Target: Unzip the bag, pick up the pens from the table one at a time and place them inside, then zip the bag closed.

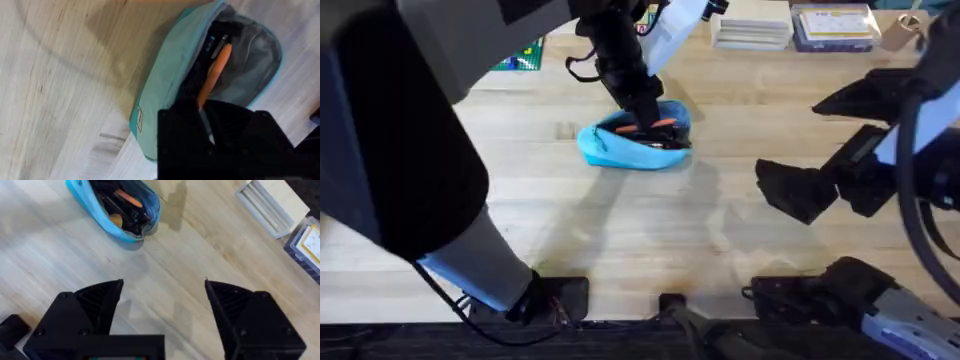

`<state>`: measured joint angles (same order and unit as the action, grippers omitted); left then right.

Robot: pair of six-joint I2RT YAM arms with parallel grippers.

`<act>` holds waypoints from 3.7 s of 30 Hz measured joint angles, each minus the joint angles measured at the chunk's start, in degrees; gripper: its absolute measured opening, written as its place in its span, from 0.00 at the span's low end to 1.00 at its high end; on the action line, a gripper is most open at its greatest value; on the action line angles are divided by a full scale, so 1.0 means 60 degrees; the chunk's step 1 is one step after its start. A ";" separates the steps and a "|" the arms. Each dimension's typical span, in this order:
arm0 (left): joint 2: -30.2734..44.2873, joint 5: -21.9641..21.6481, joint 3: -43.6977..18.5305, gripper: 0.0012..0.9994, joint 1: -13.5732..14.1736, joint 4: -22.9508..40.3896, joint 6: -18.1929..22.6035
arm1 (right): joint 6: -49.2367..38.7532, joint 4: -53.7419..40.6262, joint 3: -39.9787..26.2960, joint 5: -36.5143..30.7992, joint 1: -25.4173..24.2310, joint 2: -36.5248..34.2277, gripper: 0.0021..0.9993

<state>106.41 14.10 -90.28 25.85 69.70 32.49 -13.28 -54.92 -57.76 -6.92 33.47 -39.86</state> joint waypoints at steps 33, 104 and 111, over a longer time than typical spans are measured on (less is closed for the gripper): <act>-0.2419 -0.0424 -0.0590 1.00 0.0011 0.0504 -0.0636 | 0.0000 0.0121 0.0000 0.0000 0.0000 0.0000 1.00; -0.9191 0.1345 0.4324 0.99 -0.6570 -0.0677 0.0204 | 0.2500 0.0368 -0.0055 0.1420 0.0194 -0.1816 1.00; -0.8566 0.2826 0.4324 0.99 -0.8081 -0.0694 0.1451 | 0.3234 0.0442 -0.0803 0.1490 0.1294 -0.3154 1.00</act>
<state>55.01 31.06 -64.34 -22.64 65.54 41.20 6.13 -52.26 -62.58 2.02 41.24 -58.78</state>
